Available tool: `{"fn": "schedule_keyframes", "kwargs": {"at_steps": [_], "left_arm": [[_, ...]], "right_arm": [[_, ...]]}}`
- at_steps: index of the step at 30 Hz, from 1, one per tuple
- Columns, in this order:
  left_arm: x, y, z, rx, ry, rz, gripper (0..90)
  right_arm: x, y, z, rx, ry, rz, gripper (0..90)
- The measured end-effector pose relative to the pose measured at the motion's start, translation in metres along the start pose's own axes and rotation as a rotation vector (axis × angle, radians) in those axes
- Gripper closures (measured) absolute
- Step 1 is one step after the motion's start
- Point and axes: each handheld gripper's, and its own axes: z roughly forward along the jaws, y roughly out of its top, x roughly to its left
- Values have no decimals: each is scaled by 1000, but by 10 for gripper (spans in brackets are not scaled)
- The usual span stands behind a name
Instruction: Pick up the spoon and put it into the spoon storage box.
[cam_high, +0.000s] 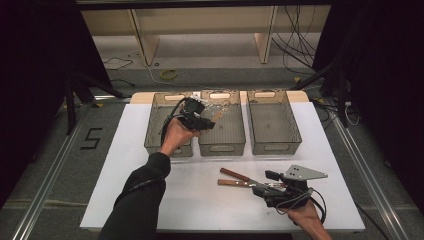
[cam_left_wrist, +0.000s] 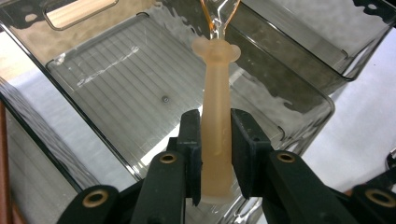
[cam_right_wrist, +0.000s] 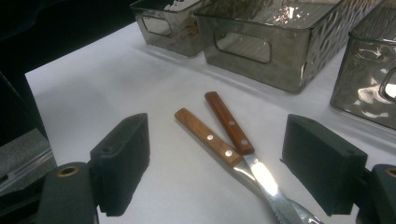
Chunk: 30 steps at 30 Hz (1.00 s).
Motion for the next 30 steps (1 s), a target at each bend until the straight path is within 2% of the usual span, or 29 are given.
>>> {"fn": "schedule_keyframes", "kwargs": {"at_steps": [4,13,30], "left_arm": [[2,-1,4,-14,-3,-27,742],[2,1,13,1,-3,-30,742],[2,1,27,7,-4,-64,741]], "right_arm": [[0,0,0,0,0,-1,240],[0,0,0,1,1,-1,240],[0,0,0,1,4,0,240]]}}
